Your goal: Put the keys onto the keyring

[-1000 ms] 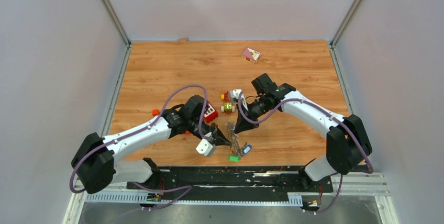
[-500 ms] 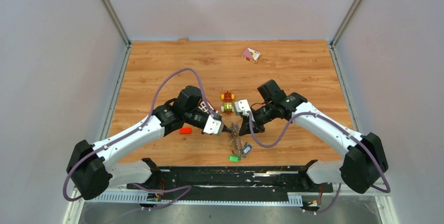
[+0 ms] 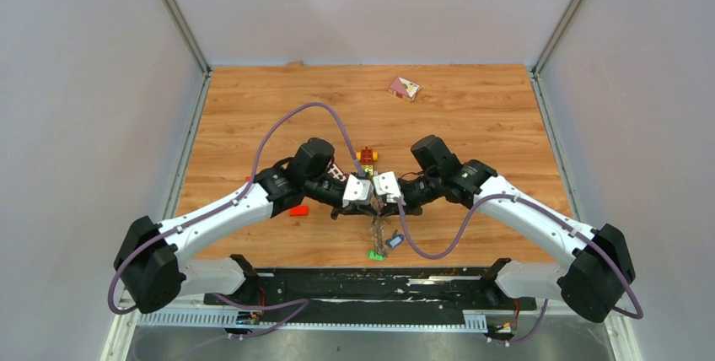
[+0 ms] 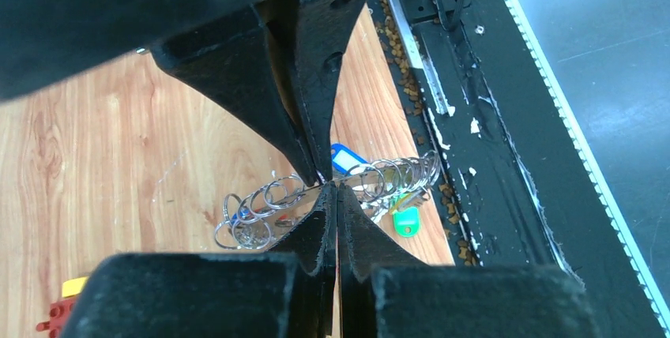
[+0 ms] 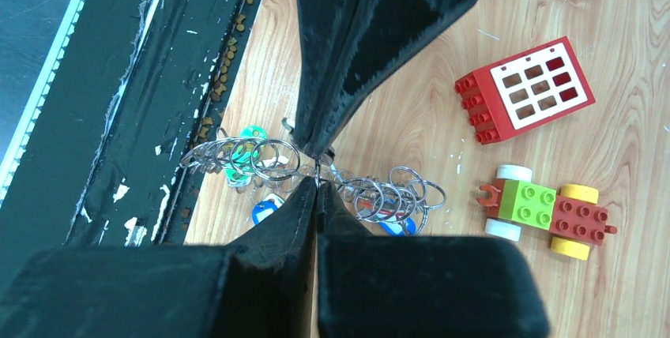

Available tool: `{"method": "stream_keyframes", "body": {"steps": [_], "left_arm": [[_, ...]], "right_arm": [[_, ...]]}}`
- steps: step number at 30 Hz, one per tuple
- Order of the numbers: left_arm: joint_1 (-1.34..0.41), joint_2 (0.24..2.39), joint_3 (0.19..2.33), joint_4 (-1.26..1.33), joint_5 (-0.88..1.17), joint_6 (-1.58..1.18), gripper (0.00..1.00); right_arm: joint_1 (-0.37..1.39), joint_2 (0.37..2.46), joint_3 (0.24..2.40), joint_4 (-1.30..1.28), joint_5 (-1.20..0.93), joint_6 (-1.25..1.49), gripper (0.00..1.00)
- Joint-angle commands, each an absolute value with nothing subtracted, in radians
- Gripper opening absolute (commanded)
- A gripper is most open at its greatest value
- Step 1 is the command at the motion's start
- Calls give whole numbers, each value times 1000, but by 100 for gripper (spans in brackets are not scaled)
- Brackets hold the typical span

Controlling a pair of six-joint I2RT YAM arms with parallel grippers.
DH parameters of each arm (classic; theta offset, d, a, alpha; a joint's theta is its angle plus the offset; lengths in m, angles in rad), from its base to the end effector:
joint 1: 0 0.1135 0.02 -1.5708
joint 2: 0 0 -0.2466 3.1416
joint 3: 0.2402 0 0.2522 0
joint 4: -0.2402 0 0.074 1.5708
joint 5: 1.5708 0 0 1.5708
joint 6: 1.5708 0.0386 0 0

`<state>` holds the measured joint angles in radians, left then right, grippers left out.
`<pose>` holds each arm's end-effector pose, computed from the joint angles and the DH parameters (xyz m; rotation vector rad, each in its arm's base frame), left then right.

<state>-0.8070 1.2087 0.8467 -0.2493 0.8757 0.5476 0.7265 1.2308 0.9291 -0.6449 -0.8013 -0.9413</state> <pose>0.1611 -0.2110 0.2568 1.6864 1.2942 -1.0978 0.1673 0.1857 0.2486 -1.9164 1.3141 0.8899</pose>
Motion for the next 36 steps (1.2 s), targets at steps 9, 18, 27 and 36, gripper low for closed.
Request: {"method": "stream_keyframes", "body": {"steps": [9,18,27,36], "left_arm": [[-815,1222,836,-164,839,652,0],[-815,1209,835,-167,837,683,0],[-803,1183,836,-202,848,719,0],[-795,1194,828,-196,888,732,0]], "right_arm": [[744,1190,923,-593,-838,-954,0],[743,1204,925,-615,-847,-962,0],[744,1220,931,-646,-848,-979,0],[744,1228,944,-644,-871,-954,0]]}}
